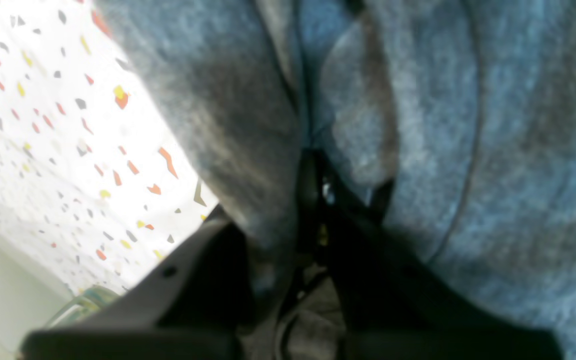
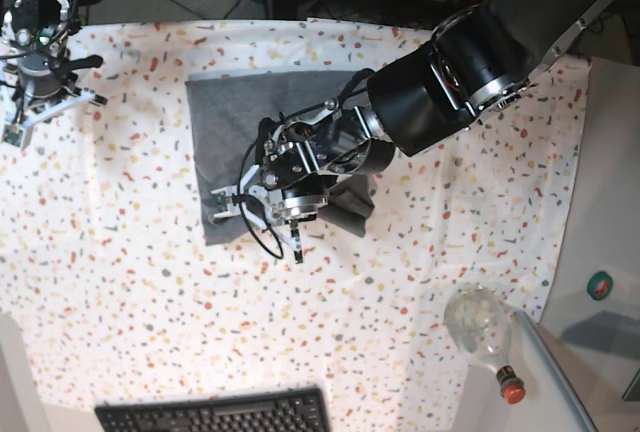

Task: Layout the t-shirt on the table in an organized manner, then fold the t-shirt properly
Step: 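Press the folded grey bundle flat with the left gripper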

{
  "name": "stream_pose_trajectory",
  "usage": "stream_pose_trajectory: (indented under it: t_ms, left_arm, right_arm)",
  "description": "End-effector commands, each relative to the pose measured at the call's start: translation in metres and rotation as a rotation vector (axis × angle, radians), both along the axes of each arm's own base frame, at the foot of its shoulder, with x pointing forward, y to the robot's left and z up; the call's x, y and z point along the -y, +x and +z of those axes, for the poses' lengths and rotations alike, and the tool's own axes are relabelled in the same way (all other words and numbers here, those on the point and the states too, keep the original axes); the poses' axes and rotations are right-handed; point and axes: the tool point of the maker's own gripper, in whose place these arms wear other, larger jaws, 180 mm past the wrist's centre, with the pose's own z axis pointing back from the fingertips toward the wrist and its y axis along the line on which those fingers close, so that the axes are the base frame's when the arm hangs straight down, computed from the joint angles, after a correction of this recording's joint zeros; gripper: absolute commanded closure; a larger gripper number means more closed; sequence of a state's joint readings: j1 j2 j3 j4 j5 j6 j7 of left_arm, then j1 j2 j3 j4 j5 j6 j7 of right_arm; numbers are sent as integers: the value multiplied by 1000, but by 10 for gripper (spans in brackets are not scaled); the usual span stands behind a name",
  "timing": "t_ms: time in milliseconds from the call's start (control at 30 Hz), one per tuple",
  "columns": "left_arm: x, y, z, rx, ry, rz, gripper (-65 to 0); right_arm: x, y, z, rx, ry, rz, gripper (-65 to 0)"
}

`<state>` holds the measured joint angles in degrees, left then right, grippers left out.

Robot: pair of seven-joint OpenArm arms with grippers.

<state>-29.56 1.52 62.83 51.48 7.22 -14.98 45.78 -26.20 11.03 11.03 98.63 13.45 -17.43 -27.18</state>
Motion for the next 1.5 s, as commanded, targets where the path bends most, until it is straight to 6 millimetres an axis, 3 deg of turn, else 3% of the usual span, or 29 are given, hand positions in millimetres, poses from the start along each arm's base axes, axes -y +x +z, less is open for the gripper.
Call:
stream_pose_trajectory:
  t_ms: [0,433,1467]
  left_arm:
    - [29,2,13,7,-62,-33,0]
    - [32,3,15,8,-68,-33,0]
    - [17,-3,7,-15,-14,-2,0]
  right_arm:
    - [5,7,10,37,-26,5,0]
    - [5,8,10,38,-26,5,0]
    - [-1,5,7,35,-8,-3,0]
